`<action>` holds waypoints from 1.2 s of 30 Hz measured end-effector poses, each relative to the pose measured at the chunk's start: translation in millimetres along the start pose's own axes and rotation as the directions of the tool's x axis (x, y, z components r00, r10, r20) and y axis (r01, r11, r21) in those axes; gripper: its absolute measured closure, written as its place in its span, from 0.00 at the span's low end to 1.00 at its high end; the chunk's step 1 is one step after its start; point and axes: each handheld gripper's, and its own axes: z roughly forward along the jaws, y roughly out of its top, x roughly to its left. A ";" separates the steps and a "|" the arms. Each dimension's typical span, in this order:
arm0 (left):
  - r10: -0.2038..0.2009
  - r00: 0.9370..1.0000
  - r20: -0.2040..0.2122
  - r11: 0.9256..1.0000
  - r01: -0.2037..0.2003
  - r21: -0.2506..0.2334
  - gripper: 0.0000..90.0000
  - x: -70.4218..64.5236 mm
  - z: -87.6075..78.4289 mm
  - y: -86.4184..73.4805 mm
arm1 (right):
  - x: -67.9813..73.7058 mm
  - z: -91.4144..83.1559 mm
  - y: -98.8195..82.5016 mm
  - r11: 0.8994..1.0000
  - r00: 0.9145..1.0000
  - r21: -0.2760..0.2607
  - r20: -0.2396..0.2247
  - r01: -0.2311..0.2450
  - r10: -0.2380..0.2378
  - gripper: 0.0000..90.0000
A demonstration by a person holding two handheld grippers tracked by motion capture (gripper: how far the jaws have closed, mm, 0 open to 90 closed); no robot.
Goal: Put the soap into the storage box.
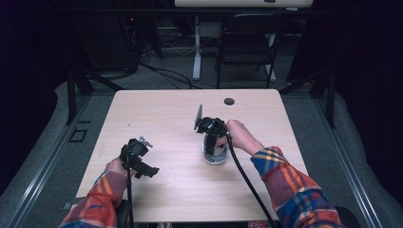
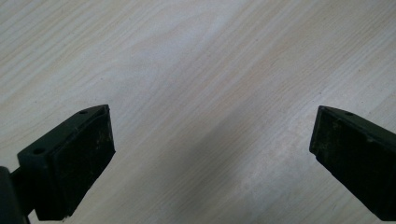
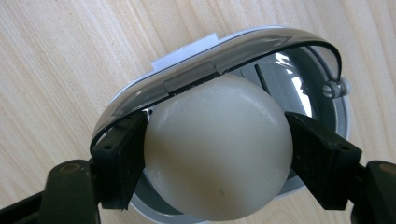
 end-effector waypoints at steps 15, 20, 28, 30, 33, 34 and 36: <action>0.001 1.000 0.008 1.000 -0.001 0.005 0.00 -0.1 1.2 0.3 | 1.2 -25.5 -17.1 0.997 1.000 -0.082 0.015 0.004 -0.003 0.23; 0.000 1.000 0.008 1.000 0.000 0.007 0.00 0.0 1.4 0.3 | 1.9 -35.4 -27.6 0.994 1.000 -0.110 0.030 0.004 -0.001 0.22; 0.001 1.000 0.008 1.000 -0.001 0.006 0.00 -0.2 1.3 0.3 | 3.5 -48.7 -48.1 0.993 0.998 -0.122 0.059 0.003 0.004 0.16; 0.001 1.000 0.008 1.000 -0.001 0.006 0.00 -0.2 1.3 0.3 | 4.3 -51.4 -55.1 0.992 0.998 -0.127 0.065 -0.001 0.010 0.16; 0.002 1.000 0.006 1.000 -0.002 0.006 0.00 -0.3 1.2 0.4 | 4.9 -53.5 -62.9 0.992 0.997 -0.130 0.079 -0.006 0.016 0.14; 0.002 1.000 0.007 1.000 -0.002 0.006 0.00 -0.3 1.2 0.4 | 5.0 -54.8 -71.5 0.991 0.996 -0.136 0.084 -0.013 0.024 0.14; 0.001 1.000 0.007 1.000 -0.001 0.006 0.00 -0.3 1.2 0.4 | 4.8 -55.5 -80.5 0.991 0.995 -0.135 0.094 -0.020 0.033 0.11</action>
